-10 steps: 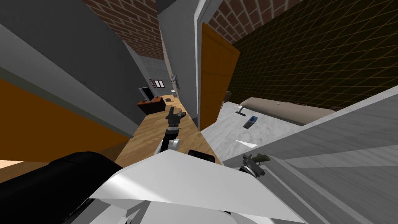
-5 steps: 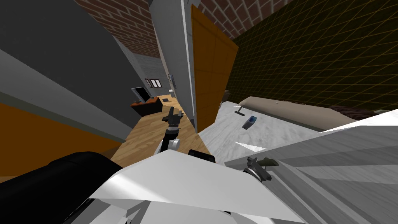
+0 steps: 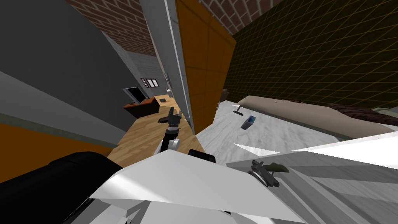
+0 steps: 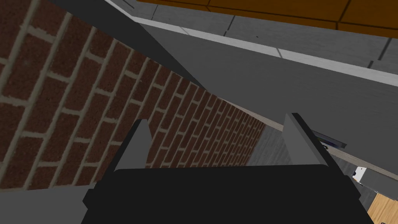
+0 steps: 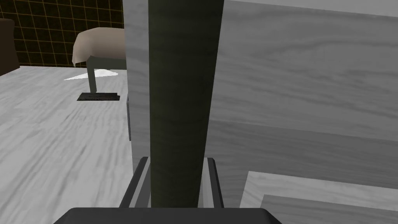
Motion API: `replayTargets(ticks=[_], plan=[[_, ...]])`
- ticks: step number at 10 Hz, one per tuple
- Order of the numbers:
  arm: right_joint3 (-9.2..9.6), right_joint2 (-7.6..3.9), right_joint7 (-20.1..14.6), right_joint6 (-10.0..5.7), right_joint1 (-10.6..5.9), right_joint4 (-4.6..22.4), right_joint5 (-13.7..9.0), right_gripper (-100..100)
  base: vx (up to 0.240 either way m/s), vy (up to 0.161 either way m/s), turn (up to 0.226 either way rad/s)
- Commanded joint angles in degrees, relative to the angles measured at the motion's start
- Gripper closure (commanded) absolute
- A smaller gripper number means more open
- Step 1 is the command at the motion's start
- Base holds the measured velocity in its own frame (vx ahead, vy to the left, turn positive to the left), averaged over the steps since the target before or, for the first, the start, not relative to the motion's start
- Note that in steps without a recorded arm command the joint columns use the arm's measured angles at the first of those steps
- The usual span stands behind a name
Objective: Push the door open
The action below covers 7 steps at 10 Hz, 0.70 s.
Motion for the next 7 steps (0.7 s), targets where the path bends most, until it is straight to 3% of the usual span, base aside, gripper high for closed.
replayTargets(ticks=[1, 7], plan=[[-1.58, -0.80, -0.2, -1.17, 0.02, 1.0, -0.7, 100, 0.145, -0.097, -0.040], [-5.21, 0.56, 0.3, -1.41, 0.26, 1.4, -3.2, 100, 0.161, -0.090, -0.064]])
